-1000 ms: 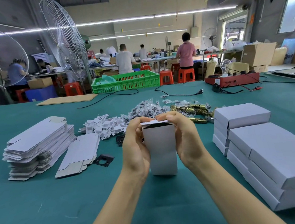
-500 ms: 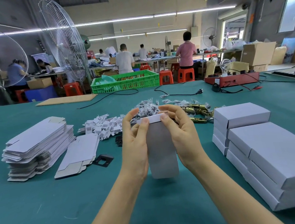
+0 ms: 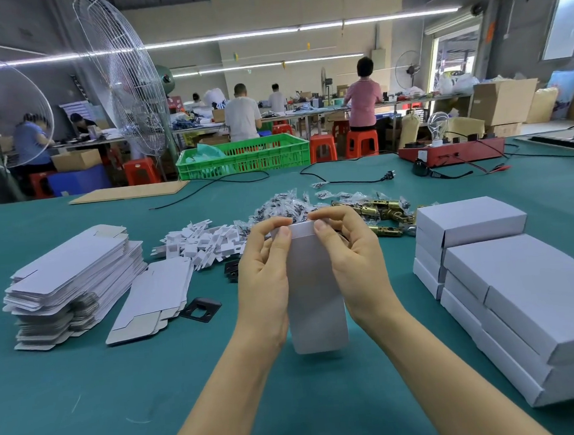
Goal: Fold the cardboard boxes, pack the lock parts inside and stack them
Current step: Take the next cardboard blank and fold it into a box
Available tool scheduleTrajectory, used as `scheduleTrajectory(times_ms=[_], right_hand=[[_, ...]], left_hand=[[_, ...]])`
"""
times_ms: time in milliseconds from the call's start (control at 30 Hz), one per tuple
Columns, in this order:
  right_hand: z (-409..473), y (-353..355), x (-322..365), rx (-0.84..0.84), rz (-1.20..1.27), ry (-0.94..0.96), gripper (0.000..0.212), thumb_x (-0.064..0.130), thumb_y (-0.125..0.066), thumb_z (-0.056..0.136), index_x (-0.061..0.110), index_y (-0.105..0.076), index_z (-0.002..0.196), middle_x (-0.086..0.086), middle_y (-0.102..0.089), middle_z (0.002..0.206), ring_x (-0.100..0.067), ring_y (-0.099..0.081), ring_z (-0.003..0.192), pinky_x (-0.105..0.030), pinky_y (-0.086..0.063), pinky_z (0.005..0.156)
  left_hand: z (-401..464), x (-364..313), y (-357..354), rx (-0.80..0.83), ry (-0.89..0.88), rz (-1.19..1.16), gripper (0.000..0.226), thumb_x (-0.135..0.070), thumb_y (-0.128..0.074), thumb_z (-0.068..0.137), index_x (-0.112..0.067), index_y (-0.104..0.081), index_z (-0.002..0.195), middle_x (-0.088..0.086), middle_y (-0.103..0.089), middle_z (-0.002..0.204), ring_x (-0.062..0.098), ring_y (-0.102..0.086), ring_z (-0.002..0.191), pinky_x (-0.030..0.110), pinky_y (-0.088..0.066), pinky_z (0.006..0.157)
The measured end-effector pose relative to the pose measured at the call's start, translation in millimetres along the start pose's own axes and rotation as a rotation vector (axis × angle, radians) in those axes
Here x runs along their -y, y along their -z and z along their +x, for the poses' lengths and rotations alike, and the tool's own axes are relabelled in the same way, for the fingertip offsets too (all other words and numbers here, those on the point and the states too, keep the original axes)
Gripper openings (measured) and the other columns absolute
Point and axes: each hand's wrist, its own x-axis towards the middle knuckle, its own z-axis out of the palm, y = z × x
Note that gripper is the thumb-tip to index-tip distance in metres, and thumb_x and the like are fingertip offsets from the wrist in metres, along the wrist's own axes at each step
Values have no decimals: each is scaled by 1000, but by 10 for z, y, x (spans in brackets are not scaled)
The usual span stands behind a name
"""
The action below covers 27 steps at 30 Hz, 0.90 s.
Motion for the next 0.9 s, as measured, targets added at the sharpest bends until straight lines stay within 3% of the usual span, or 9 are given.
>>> scheduleTrajectory(times_ms=[167, 267, 367, 467, 600, 700, 767, 900], right_hand=[[12, 17, -24, 0, 29, -44, 18, 10, -55, 95, 24, -63, 85, 15, -65, 83, 3, -57, 73, -10, -45, 67], [19, 53, -43, -29, 50, -79, 8, 19, -58, 90, 19, -63, 83, 14, -64, 77, 0, -56, 71, -14, -44, 66], [31, 73, -70, -55, 26, -119, 12, 20, -59, 94, 12, -63, 87, 8, -63, 79, -5, -54, 73, -23, -44, 71], [34, 66, -83, -61, 2, -140, 13, 21, -59, 95, 9, -63, 90, 5, -64, 82, -4, -55, 74, -21, -44, 71], [28, 48, -82, -55, -13, -147, 10, 19, -57, 95, 12, -62, 92, 3, -63, 87, -2, -54, 74, -13, -44, 66], [28, 51, -75, -61, 8, -167, 4, 16, -55, 95, 15, -59, 96, -4, -62, 98, -5, -55, 82, -20, -45, 75], [30, 55, -76, -55, -3, -165, 6, 14, -54, 95, 15, -59, 97, 0, -63, 96, -2, -55, 81, -21, -44, 75], [37, 47, -93, -47, -16, -150, 10, 10, -52, 93, 16, -60, 94, 20, -63, 80, 5, -54, 76, -9, -42, 69]], left_hand=[[-11, -8, 8, 25, 17, -34, 20, -18, -55, 98, -29, -69, 88, -2, -65, 83, 18, -57, 82, 44, -45, 79], [-34, -3, -8, 51, 25, -49, 12, -32, -61, 89, -33, -71, 84, -2, -66, 84, 15, -58, 81, 45, -46, 82], [-44, 22, -10, 76, 21, -27, 12, -40, -61, 81, -35, -71, 84, -2, -69, 88, 17, -60, 86, 52, -48, 90], [-45, 42, 0, 66, 32, -22, 16, -42, -60, 81, -30, -70, 86, 1, -68, 88, 17, -59, 84, 50, -48, 87], [-26, 50, 4, 27, 52, -26, 16, -30, -56, 95, -20, -67, 89, 0, -68, 93, 15, -59, 86, 41, -47, 85], [-28, 41, -15, 23, 60, -28, 28, -18, -51, 101, -26, -71, 83, 3, -68, 97, 16, -59, 89, 40, -47, 85], [-39, 27, -27, 24, 63, -22, 33, -16, -49, 101, -29, -72, 81, 5, -68, 100, 17, -60, 90, 39, -48, 84], [-35, 19, -32, 6, 91, -16, 34, -14, -46, 99, -27, -71, 79, 7, -67, 100, 19, -57, 91, 38, -44, 82]])
